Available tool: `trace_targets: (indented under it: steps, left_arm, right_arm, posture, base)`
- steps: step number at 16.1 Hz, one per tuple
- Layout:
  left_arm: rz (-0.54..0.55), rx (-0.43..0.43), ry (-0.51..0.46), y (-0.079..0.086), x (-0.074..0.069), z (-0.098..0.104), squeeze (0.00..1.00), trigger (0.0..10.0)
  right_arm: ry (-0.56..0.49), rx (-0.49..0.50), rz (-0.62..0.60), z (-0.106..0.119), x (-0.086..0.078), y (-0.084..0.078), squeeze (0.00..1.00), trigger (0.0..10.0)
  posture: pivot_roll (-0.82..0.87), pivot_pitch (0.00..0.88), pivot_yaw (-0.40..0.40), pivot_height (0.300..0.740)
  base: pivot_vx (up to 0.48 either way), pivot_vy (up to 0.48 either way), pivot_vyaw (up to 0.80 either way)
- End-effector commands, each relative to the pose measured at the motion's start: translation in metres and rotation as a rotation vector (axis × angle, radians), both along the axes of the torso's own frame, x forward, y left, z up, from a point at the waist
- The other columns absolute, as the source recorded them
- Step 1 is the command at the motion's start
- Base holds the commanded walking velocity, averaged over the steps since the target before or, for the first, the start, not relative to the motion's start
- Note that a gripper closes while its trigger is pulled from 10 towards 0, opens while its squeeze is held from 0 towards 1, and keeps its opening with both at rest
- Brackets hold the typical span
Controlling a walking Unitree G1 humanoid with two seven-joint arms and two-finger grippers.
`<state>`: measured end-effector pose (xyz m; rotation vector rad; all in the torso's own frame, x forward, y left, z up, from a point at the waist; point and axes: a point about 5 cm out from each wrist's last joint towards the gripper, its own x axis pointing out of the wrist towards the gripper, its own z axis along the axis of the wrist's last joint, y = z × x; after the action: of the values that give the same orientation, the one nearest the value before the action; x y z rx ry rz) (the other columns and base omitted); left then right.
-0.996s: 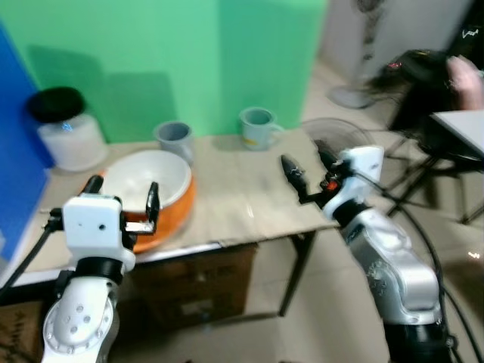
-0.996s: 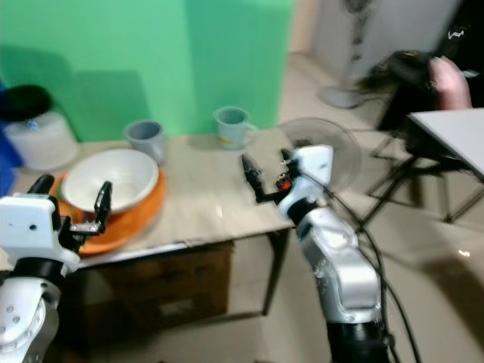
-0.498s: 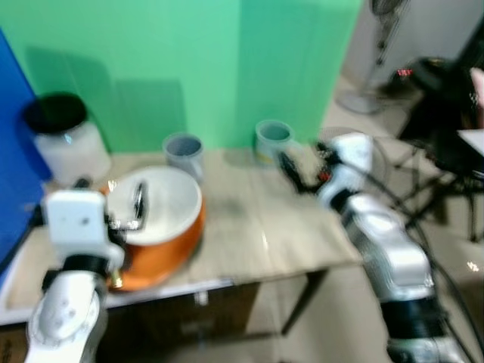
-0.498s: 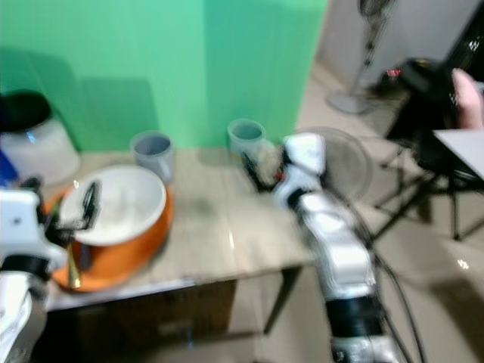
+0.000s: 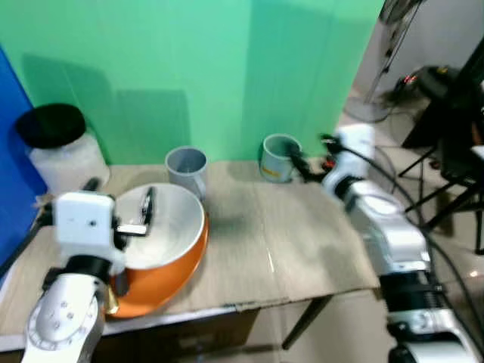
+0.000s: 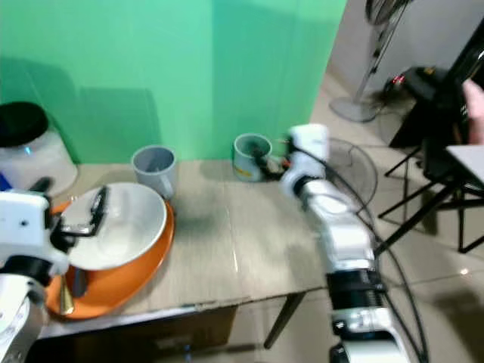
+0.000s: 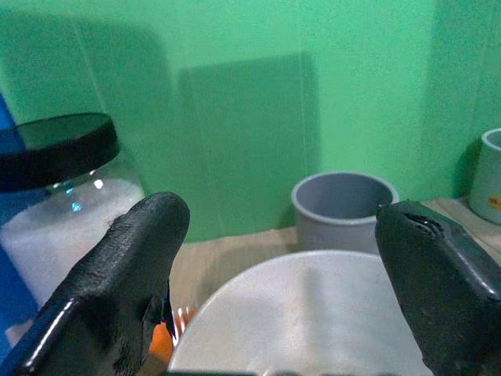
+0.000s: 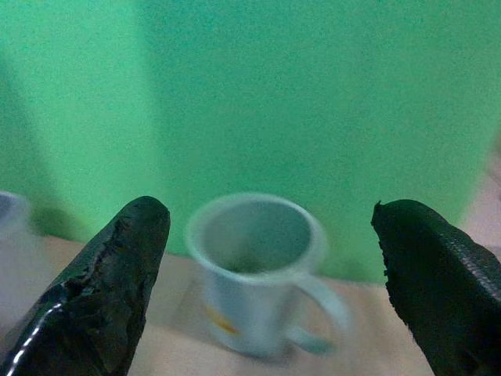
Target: Setting the table
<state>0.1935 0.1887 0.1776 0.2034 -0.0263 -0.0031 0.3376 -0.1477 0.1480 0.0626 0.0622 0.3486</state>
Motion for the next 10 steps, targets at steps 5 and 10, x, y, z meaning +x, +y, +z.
trace_targets:
  steps: [5,10]
  left_arm:
    - [-0.282,-0.014,0.046,-0.018,0.007,0.006,0.0,10.0]
    - [-0.483,0.004,0.107,-0.025,0.007,0.013,0.0,10.0]
  right_arm:
    - [-0.042,-0.081,0.117,0.005,0.034,-0.01,1.0,10.0]
    - [-0.019,-0.165,0.138,0.01,0.051,-0.017,1.0,10.0]
  posture:
    - [0.0,0.073,-0.01,0.74]
    - [0.02,0.135,0.0,0.74]
  base:
    - [0.0,0.0,0.0]
    - [0.0,0.0,0.0]
